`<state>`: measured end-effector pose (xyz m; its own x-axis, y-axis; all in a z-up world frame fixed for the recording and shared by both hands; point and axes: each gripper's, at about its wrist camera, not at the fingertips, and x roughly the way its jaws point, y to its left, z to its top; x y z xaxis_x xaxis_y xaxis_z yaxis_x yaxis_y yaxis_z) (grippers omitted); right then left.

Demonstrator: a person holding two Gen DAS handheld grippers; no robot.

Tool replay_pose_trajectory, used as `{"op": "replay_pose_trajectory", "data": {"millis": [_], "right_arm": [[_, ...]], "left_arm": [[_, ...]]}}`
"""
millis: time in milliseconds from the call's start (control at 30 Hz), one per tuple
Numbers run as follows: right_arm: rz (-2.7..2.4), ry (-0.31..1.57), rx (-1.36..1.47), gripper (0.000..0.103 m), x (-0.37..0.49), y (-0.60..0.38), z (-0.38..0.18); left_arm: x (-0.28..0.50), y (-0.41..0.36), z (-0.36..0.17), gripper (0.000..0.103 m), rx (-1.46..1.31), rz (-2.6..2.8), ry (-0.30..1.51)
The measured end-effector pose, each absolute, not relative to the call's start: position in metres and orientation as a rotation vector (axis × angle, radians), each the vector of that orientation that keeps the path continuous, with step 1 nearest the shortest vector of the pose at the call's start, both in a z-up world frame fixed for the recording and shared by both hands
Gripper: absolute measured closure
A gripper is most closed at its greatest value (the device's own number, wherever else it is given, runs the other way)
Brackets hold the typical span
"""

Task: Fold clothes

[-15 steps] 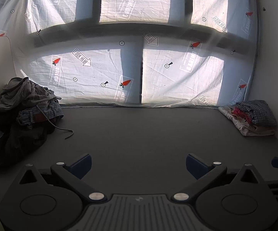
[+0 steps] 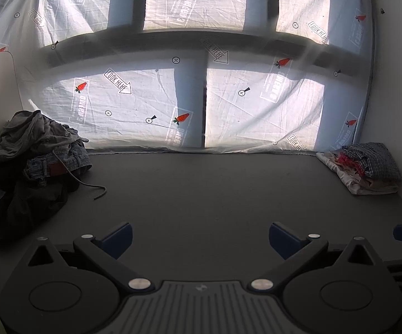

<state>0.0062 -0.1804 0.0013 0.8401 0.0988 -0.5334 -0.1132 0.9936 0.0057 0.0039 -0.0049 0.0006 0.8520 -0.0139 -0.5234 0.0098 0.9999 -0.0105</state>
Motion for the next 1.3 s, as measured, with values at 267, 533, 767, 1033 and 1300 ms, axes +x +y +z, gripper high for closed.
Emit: {"op": "replay_pose_trajectory", "data": {"millis": [267,533,767,1033,1300], "right_arm": [[0.130,0.566,-0.033,0.000,0.009,-0.181,0.001],[0.125,0.560,-0.040,0.000,0.008,-0.184,-0.001],[0.119,0.559,-0.034,0.000,0.003,-0.186,-0.003],[0.109,0.554,-0.027,0.000,0.002,-0.187,-0.002],[0.096,0.553,-0.020,0.000,0.001,-0.187,-0.001]], "left_arm": [[0.001,-0.011,-0.001,0.000,-0.003,-0.024,0.547],[0.001,-0.012,-0.001,0.000,-0.006,-0.027,0.546],[-0.003,-0.012,-0.004,0.000,-0.012,-0.022,0.547],[-0.005,-0.015,-0.006,0.000,-0.015,-0.018,0.543],[-0.006,-0.015,-0.007,0.000,-0.009,-0.022,0.542]]}}
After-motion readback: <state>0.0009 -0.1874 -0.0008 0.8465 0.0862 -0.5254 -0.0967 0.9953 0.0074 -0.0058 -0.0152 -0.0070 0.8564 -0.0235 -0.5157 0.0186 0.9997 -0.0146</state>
